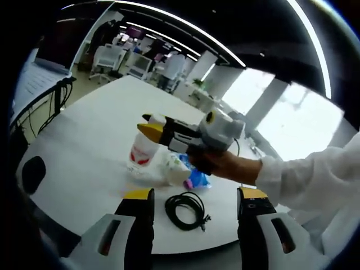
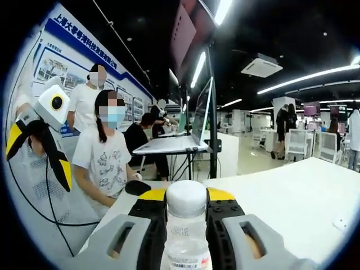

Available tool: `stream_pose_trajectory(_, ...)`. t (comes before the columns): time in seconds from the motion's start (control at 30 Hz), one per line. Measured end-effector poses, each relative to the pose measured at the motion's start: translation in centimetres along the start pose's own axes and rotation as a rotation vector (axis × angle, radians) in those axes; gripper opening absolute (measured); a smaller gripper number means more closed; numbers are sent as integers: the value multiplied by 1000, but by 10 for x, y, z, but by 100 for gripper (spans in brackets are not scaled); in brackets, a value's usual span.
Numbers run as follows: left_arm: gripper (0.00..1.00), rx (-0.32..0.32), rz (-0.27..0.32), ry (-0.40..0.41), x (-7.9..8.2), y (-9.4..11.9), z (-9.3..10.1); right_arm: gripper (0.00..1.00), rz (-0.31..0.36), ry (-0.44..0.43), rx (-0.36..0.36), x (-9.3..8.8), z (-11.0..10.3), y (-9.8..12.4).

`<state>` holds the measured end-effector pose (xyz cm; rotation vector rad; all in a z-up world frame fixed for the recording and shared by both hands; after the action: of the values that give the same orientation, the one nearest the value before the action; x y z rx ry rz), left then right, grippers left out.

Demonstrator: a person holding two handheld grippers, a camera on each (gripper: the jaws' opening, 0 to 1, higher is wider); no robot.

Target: Arrange the tabletop items into an orderly group along one side of the table until the central work area is clear of visible clutter.

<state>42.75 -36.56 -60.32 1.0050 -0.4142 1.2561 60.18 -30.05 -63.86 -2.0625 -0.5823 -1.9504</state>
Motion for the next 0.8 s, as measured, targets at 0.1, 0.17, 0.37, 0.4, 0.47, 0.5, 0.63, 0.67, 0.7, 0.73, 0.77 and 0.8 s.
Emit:
stream_pose_trajectory(0.1, 55, -3, 1, 9, 0, 0, -1, 22, -5, -2, 0, 0, 1, 0)
stream_pose_trajectory(0.17, 55, -4, 2, 15, 0, -1, -1, 22, -7, -7, -1, 0, 1, 0)
stream_pose_trajectory(0.37, 56, -2, 10, 32, 0, 0, -2, 23, -14, -22, -17, 0, 3, -1)
stream_pose_trajectory(0.4, 56, -2, 9, 32, 0, 0, -2, 23, -17, -23, -16, -1, 4, -1)
stream_pose_trajectory(0.47, 56, -5, 7, 32, 0, 1, 0, 25, -20, -29, -26, -1, 5, -1)
stream_pose_trajectory(0.5, 56, -6, 7, 33, 0, 0, 0, 26, -8, -41, -34, 0, 6, -1)
stream_pose_trajectory(0.63, 56, -8, 11, 41, 0, 0, 0, 31, 25, -60, -53, 6, 12, -1)
stream_pose_trajectory(0.67, 56, -9, 12, 41, 0, 0, 0, 32, 24, -60, -53, 6, 13, -1)
stream_pose_trajectory(0.7, 56, -9, 13, 42, 0, 1, 0, 33, 20, -60, -54, 6, 13, -1)
stream_pose_trajectory(0.73, 56, -10, 14, 44, 1, 1, 0, 33, 10, -50, -55, 5, 14, 0)
stream_pose_trajectory(0.77, 56, -10, 15, 44, 1, 1, -1, 33, 5, -47, -56, 5, 14, 0)
stream_pose_trajectory(0.8, 56, -9, 16, 45, 1, 1, -1, 33, -2, -46, -58, 4, 13, 0)
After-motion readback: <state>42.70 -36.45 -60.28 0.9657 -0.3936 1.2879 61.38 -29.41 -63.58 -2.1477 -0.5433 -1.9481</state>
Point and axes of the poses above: the point that each gripper's makers call its tool centre point, and the gripper's own axes: y roughly backward along the fingers, z roughly to its right, x roughly out of its top, the point moved 7 cm from there along y, roughly backward along the fingers, and after that the axes turned 3 degrees about -y, right-handed, at the moved point
